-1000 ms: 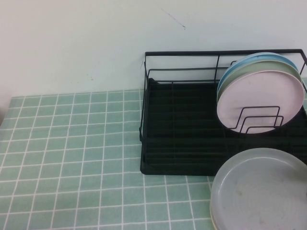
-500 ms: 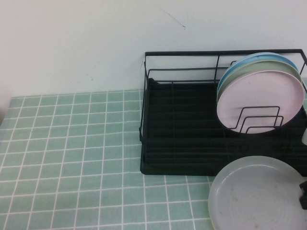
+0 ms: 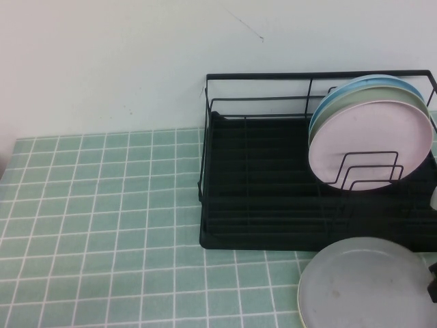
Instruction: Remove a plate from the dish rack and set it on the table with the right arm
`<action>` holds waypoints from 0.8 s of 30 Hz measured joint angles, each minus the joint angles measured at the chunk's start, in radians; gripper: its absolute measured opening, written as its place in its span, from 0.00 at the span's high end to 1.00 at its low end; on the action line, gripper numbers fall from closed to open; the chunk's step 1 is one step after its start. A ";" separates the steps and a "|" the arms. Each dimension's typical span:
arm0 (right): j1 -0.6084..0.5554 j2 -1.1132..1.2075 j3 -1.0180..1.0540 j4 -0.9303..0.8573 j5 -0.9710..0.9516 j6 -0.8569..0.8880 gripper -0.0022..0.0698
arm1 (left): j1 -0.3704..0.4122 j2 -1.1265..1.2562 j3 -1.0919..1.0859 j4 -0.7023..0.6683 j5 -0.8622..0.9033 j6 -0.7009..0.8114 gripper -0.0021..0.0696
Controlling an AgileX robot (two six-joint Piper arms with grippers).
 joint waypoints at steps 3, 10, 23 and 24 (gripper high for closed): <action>0.000 -0.002 -0.013 -0.028 0.022 0.026 0.65 | 0.000 0.000 0.000 0.000 0.000 0.000 0.98; 0.000 -0.119 -0.060 -0.150 0.133 0.111 0.65 | 0.000 0.000 0.000 0.000 0.000 0.000 0.98; 0.000 -0.623 -0.066 -0.190 0.294 0.133 0.96 | 0.000 0.000 0.000 0.000 0.000 0.000 0.98; 0.000 -0.659 -0.066 -0.190 0.309 0.133 0.97 | 0.000 0.000 0.000 0.000 0.000 0.000 0.98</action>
